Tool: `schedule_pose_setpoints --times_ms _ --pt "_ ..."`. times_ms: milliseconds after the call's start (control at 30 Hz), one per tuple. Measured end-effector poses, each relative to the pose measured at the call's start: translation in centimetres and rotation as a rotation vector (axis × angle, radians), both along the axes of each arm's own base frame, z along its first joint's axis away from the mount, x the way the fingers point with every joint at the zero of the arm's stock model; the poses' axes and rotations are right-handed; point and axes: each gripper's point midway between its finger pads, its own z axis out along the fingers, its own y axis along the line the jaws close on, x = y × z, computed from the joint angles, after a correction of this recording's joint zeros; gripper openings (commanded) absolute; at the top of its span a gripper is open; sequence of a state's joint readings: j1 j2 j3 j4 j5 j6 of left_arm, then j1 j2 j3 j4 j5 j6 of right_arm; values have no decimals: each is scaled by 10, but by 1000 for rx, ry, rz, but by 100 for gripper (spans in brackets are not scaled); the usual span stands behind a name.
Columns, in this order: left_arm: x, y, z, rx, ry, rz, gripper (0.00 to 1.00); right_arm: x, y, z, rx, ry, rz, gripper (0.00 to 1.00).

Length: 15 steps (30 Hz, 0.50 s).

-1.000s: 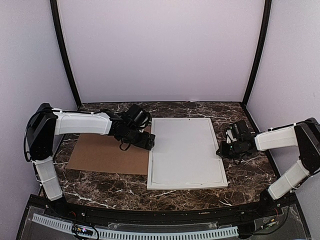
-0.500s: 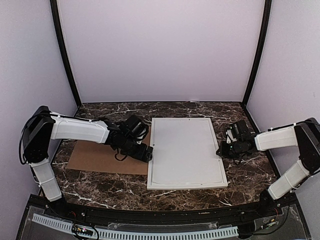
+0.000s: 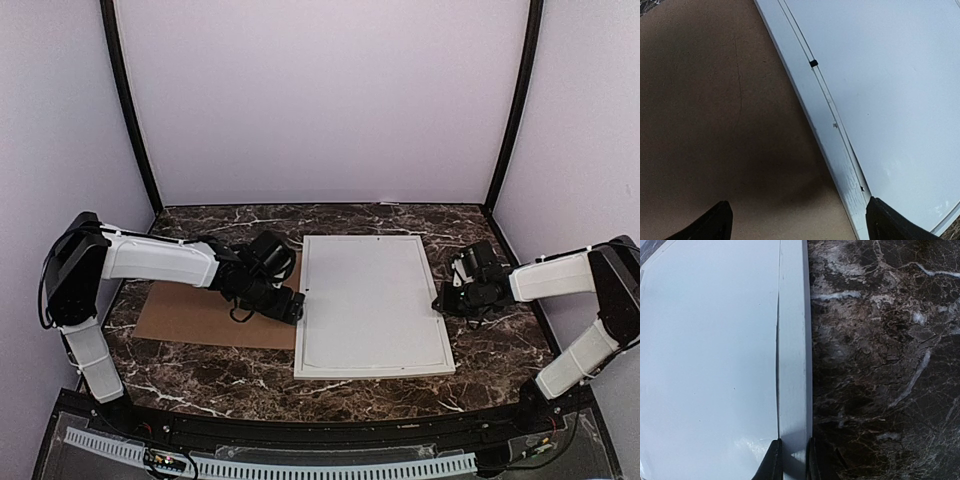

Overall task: Put the photo into the frame
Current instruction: Adjust the photo frame at the center of the board.

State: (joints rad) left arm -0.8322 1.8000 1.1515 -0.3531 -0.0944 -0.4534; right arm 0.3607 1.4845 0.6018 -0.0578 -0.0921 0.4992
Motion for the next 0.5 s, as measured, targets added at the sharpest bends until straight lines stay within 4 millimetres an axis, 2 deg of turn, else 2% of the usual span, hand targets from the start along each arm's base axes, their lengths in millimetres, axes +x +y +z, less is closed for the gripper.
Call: schedule_pose_setpoints --times_ms 167,367,500 --pt "4 -3 2 2 -13 -5 95 1 1 0 2 -2 1 7" --pt "36 -25 14 16 -86 -17 90 1 1 0 4 -3 1 7" --pt "56 -34 13 48 -119 -18 86 1 1 0 3 -3 2 7"
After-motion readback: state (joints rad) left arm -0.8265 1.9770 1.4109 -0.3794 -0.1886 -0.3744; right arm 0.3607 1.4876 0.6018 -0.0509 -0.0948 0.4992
